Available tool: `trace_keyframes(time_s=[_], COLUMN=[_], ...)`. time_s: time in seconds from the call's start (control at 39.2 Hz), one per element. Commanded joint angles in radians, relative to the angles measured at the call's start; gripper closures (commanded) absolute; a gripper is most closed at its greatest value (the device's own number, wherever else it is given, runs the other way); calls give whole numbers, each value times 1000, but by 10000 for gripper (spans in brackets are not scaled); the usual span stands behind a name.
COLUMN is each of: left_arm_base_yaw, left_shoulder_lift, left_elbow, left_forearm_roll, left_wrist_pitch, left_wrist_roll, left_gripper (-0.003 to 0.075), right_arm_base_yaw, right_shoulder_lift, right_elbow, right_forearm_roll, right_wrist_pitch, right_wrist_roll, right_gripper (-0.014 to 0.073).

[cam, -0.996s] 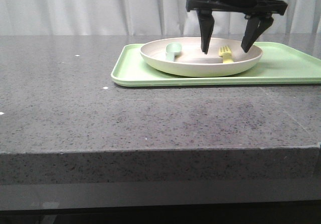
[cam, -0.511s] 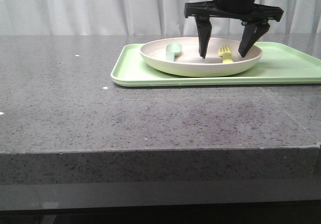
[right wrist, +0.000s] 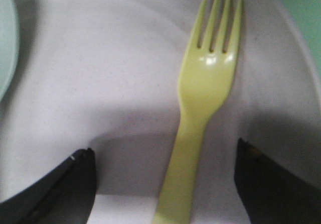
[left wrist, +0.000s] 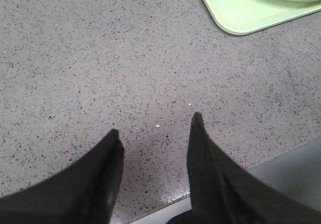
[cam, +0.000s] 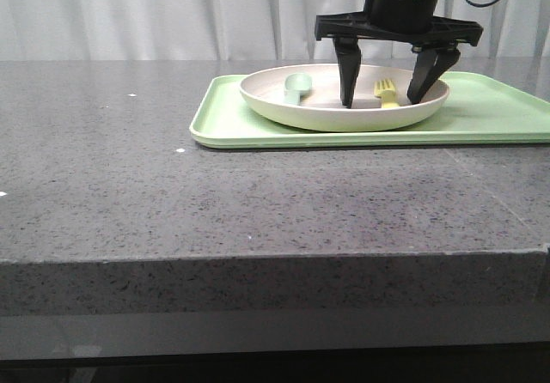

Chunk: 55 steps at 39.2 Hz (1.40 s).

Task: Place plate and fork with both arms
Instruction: 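Lower the right gripper and close it on the yellow fork handle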

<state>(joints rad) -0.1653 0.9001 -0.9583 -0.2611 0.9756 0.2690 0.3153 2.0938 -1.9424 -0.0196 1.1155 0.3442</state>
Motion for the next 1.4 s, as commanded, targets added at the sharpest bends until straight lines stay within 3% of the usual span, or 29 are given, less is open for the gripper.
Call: trace_keyframes(time_s=[0.0, 0.36, 0.77, 1.05, 1.38], left_arm_base_yaw=[2, 2, 2, 2, 2], left_shoulder_lift=[-5, -5, -5, -5, -5], left_elbow=[-26, -26, -26, -26, -26], left_forearm_roll=[-17, -15, -13, -13, -13], left_wrist_pitch=[-54, -54, -54, -54, -54], left_wrist_roll=[-1, -1, -1, -1, -1], left_gripper=[414, 414, 414, 414, 414], right_arm_base_yaw=[-6, -6, -6, -6, -6], right_shoulder_lift=[-51, -51, -51, -51, -56], right_elbow=[-28, -28, -28, -28, -28], right_forearm_roll=[-4, -4, -4, -4, -4], right_wrist_pitch=[-16, -13, -8, -5, 9], right_wrist_roll=[-1, -1, -1, -1, -1], right_gripper=[14, 281, 328, 498, 541])
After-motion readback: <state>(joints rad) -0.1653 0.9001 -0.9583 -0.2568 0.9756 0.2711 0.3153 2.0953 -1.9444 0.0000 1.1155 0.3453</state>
